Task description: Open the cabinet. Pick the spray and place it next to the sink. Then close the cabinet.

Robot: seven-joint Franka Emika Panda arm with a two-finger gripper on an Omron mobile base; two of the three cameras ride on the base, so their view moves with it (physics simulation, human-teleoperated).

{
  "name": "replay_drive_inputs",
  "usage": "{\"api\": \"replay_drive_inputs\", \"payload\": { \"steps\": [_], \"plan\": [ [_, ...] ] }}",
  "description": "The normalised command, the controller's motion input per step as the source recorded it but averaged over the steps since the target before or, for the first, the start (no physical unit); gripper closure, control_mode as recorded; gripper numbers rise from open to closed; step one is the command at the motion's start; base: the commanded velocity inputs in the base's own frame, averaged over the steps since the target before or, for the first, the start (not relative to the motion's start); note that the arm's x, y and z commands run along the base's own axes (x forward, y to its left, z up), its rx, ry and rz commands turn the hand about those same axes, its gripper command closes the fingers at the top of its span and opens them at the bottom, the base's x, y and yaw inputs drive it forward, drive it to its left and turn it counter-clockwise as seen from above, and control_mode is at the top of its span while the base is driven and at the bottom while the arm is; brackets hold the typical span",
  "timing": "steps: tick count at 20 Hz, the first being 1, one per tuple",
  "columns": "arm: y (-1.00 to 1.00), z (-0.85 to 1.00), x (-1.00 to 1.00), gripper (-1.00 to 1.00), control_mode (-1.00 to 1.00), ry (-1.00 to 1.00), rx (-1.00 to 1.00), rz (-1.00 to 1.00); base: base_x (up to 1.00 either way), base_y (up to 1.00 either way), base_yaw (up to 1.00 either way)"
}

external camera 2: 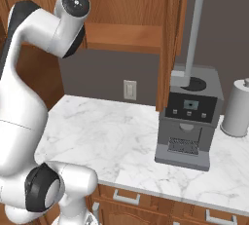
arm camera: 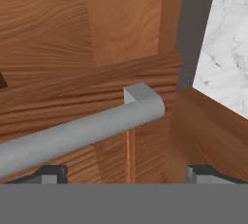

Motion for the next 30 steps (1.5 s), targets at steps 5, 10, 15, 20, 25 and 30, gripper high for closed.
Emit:
{"api": "replay_drive_inputs", "payload": {
  "steps": [5,10,15,20,25,30],
  "plan": [
    [-0.14,0.04,-0.79,-1.0,-1.0,-0.04,0.0,-0.01,0.0,0.0,0.0],
    [-0.16,0.06,-0.81,-1.0,-1.0,-0.08,0.0,-0.01,0.0,0.0,0.0],
    [-0.16,0.04,-0.76,-1.0,-1.0,-0.01,-0.03,-0.06,0.0,0.0,0.0],
    [-0.17,0.04,-0.72,-1.0,-1.0,0.0,-0.04,-0.15,0.0,0.0,0.0],
    [-0.19,0.04,-0.68,-1.0,-1.0,0.0,-0.02,-0.23,0.0,0.0,0.0],
    [-0.2,0.08,-0.61,-1.0,-1.0,0.0,0.0,-0.32,0.0,0.0,0.0]
  ]
}}
